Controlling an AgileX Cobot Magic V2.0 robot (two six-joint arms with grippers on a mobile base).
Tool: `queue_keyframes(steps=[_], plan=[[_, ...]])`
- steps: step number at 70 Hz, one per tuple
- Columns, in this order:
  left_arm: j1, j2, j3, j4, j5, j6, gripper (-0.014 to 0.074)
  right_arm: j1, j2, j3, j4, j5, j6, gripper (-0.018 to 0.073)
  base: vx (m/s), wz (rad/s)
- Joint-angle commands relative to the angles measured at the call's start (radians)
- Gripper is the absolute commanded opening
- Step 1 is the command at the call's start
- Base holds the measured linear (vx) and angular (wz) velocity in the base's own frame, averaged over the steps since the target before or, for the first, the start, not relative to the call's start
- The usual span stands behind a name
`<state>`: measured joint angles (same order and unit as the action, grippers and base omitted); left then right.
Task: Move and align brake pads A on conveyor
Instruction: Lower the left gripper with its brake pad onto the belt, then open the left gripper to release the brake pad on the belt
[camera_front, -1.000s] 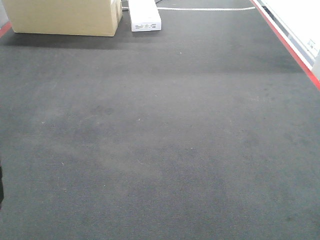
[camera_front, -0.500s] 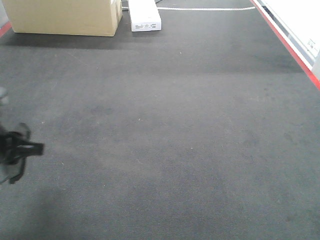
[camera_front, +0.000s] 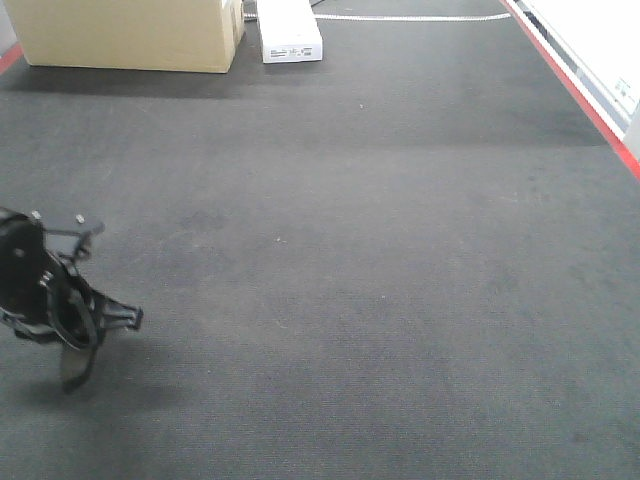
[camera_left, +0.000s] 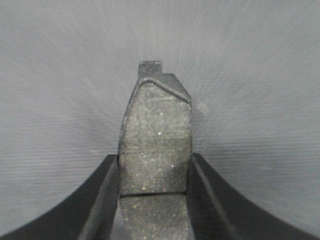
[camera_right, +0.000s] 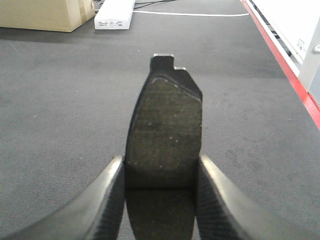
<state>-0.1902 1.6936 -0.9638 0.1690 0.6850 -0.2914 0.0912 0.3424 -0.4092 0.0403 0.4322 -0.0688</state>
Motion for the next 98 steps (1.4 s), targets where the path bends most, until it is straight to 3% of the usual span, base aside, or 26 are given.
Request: queue_keyframes(steps=[1, 8, 23, 31, 44, 65, 98], plan=[[-0.002, 0.009, -0.034, 0.003, -0.043, -0.017, 0.01, -0.007, 0.01, -0.033, -0.003, -0.095, -0.007, -0.001, 0.0, 0.0], [-0.002, 0.041, -0.034, 0.003, -0.054, -0.017, 0.0179, -0.007, 0.01, -0.033, -0.003, -0.095, -0.007, -0.001, 0.0, 0.0], [-0.002, 0.049, -0.034, 0.009, -0.076, -0.016, 0.0437, -0.007, 0.01, -0.033, -0.003, -0.095, -0.007, -0.001, 0.0, 0.0], [-0.002, 0.038, -0.033, 0.021, -0.067, -0.013, 0.0507, -0.007, 0.01, -0.033, -0.003, -0.095, -0.007, -0.001, 0.0, 0.0], [-0.003, -0.074, -0.033, 0.032, -0.061, -0.013, 0.0497, -0.007, 0.01, -0.033, -0.003, -0.095, -0.007, -0.001, 0.0, 0.0], [-0.003, -0.426, 0.061, 0.023, -0.095, -0.012, 0.0473, -0.007, 0.01, -0.033, -0.003, -0.095, -0.007, -0.001, 0.0, 0.0], [-0.003, -1.021, 0.424, 0.031, -0.382, -0.004, 0.047, -0.007, 0.01, -0.033, -0.003, -0.095, -0.007, -0.001, 0.0, 0.0]])
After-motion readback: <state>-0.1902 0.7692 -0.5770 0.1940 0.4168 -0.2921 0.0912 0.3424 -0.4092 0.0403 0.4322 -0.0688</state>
